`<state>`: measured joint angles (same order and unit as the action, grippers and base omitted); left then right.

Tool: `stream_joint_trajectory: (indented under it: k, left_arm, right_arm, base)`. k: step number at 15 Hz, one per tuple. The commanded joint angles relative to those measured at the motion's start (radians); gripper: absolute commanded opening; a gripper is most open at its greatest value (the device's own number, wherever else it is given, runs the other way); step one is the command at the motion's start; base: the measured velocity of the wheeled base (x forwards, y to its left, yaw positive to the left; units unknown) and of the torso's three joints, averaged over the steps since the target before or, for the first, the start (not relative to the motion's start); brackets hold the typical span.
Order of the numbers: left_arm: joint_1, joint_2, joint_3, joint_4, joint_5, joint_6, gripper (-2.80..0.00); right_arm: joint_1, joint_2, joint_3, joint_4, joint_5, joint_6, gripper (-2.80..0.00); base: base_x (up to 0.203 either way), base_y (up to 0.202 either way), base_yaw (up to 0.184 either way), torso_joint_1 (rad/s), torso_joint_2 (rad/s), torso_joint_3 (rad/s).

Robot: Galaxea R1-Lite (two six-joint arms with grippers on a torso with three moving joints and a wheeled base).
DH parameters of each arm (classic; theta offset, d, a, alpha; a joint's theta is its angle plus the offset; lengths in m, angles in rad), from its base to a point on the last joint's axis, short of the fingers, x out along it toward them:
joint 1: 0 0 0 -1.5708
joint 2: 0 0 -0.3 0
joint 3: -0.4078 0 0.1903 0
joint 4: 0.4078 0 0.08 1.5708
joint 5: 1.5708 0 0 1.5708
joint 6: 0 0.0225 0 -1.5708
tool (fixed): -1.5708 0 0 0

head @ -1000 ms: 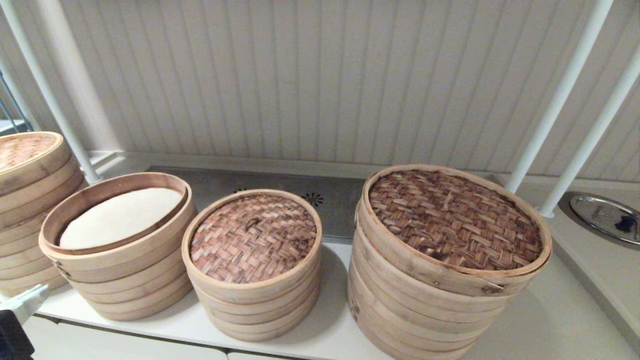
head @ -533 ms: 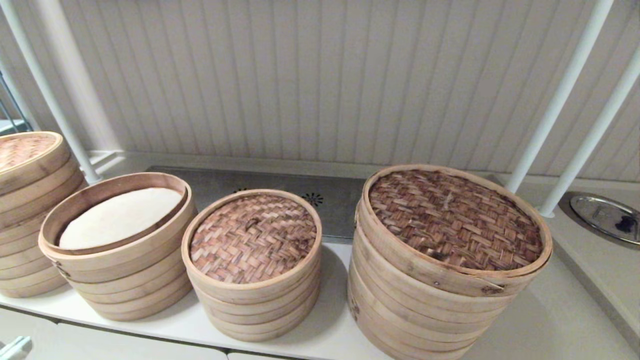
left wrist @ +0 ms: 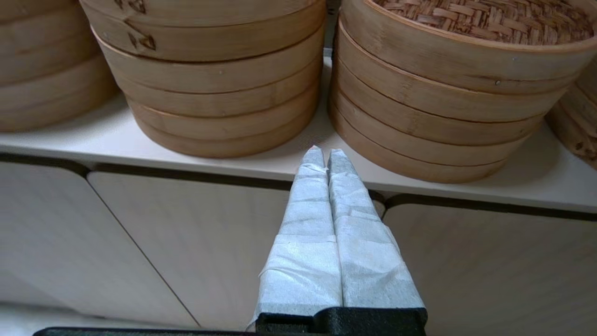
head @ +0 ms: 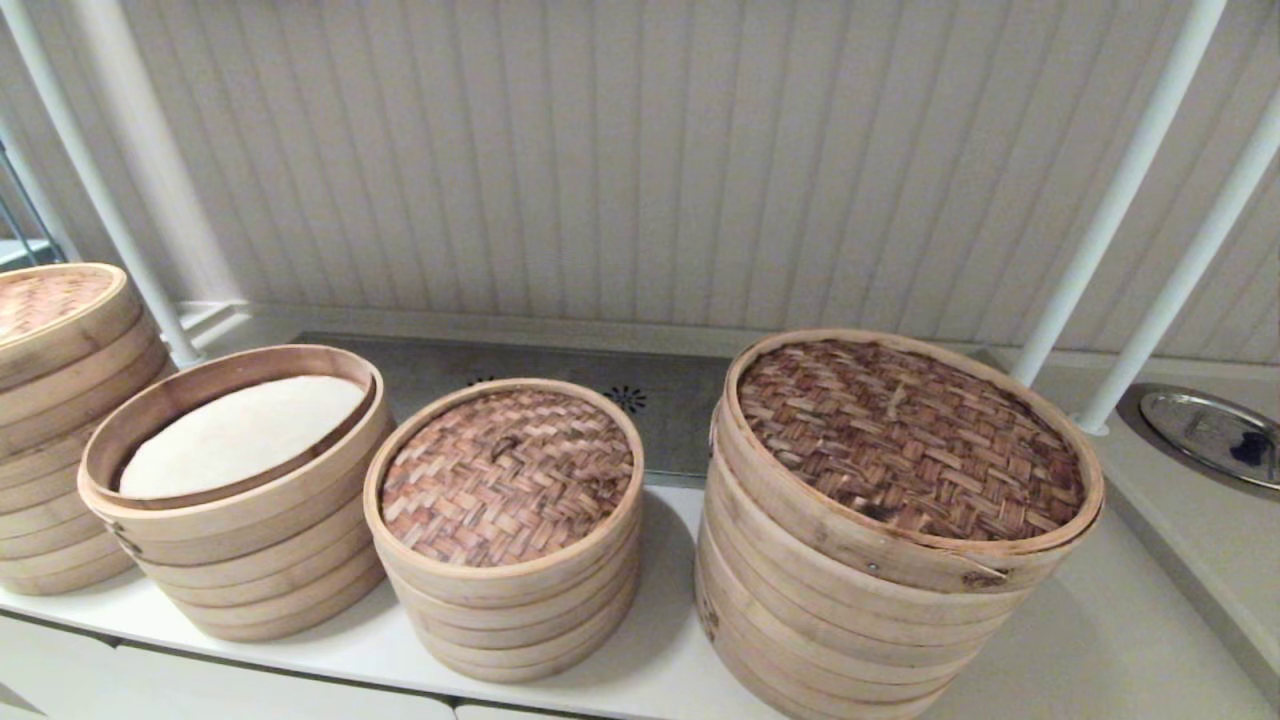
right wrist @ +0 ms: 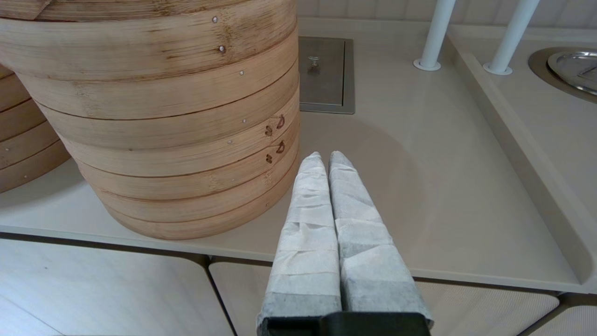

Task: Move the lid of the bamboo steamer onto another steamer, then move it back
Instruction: Pick up the steamer

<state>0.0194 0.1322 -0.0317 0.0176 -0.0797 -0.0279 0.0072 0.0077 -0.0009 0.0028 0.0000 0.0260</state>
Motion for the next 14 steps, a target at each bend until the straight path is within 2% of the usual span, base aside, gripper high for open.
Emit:
stream_joint_trajectory:
  k: [1, 3, 5, 8, 10, 14]
  left_arm:
    - [-0.005, -0.121, -0.010, 0.034, 0.005, 0.023, -2.80]
    - [-0.007, -0.132, -0.017, 0.062, 0.018, 0.039, -2.80]
    - [-0.007, -0.131, 0.011, 0.056, 0.089, 0.054, -2.80]
    - [-0.009, -0.132, 0.027, -0.002, 0.075, 0.048, -2.80]
    - [-0.010, -0.132, 0.029, -0.005, 0.080, 0.023, -2.80]
    - [-0.012, -0.131, 0.029, -0.008, 0.081, 0.022, -2.80]
  right_arm:
    - [0.000, 0.002, 0.001, 0.000, 0.000, 0.000, -2.80]
    - [0.000, 0.002, -0.001, 0.000, 0.002, 0.000, -2.80]
    - [0.000, 0.002, -0.001, -0.001, 0.000, 0.000, -2.80]
    - [0.000, 0.002, 0.000, 0.000, 0.000, 0.000, -2.80]
    - [0.000, 0.002, 0.000, 0.000, 0.000, 0.000, -2.80]
    - [0.000, 0.002, 0.001, 0.000, 0.000, 0.002, -2.80]
  base:
    - [0.000, 0.000, 0.000, 0.000, 0.00, 0.000]
    - [0.000, 0.000, 0.000, 0.000, 0.00, 0.000]
    - [0.000, 0.000, 0.000, 0.000, 0.00, 0.000]
    - [0.000, 0.000, 0.000, 0.000, 0.00, 0.000]
    - [0.000, 0.000, 0.000, 0.000, 0.00, 0.000]
    - [0.000, 0.000, 0.000, 0.000, 0.00, 0.000]
